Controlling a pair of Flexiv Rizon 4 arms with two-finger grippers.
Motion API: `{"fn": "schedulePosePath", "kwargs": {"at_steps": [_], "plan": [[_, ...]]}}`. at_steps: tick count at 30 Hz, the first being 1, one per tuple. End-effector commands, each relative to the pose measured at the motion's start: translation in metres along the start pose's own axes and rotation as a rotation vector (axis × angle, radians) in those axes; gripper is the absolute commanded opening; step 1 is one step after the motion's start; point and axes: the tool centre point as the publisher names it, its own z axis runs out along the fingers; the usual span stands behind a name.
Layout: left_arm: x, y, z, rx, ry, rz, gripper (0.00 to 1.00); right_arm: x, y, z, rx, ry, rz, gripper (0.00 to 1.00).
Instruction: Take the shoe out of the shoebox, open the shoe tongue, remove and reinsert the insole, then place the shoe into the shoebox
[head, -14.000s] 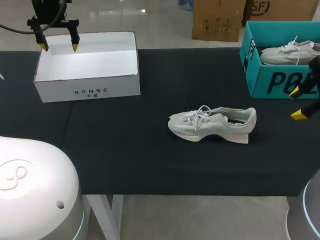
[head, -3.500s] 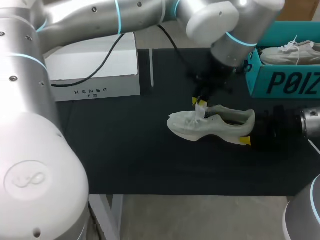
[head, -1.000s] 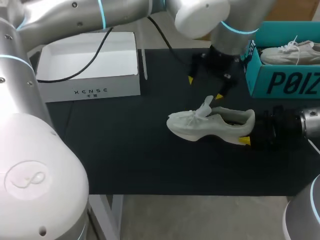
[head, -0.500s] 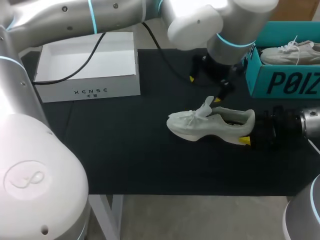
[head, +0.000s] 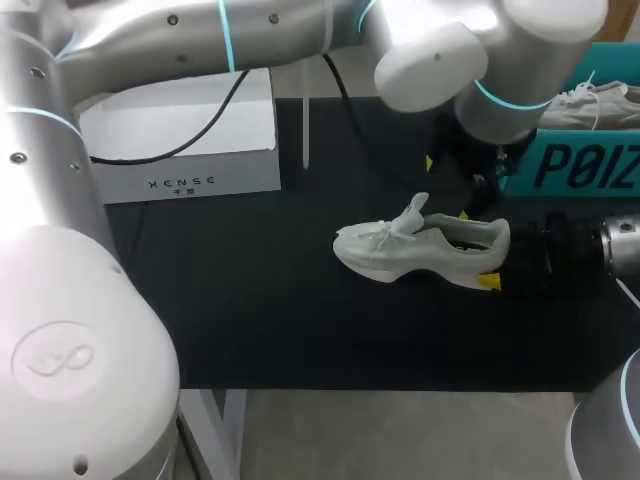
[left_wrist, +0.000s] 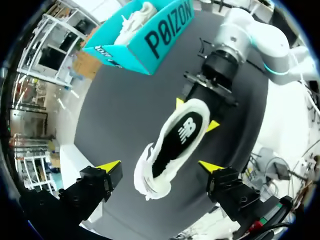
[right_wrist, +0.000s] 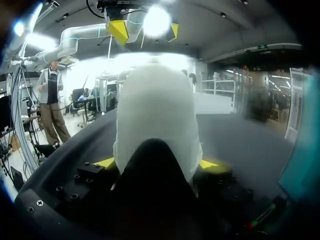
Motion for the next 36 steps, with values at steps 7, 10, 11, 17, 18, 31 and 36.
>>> {"fn": "schedulePosePath", "kwargs": {"at_steps": [7,10,11,17,18,31,36], "plan": [[0.007,-0.02,0.025,-0.107,0.141,0.226,0.0,0.001,-0.002,0.001,0.003,-0.001,0.0,0.0],[0.009,-0.019,0.033,-0.127,0.17,0.233,0.0,0.001,-0.002,0.001,0.003,-0.001,0.0,0.0],[0.009,-0.018,0.036,-0.13,0.184,0.236,0.0,0.001,-0.002,0.001,0.003,-0.001,0.0,0.0],[0.015,-0.012,0.053,-0.169,0.203,0.29,0.0,0.001,-0.002,0.001,0.003,-0.001,0.0,0.0],[0.017,-0.011,0.056,-0.175,0.208,0.302,0.0,0.001,-0.002,0.001,0.003,-0.001,0.0,0.0],[0.021,0.001,0.085,-0.219,0.232,0.323,0.0,0.001,-0.002,0.001,0.003,-0.001,0.0,0.0],[0.027,0.01,0.092,-0.239,0.247,0.331,0.0,0.001,-0.002,0.001,0.003,-0.001,0.0,0.0]]}}
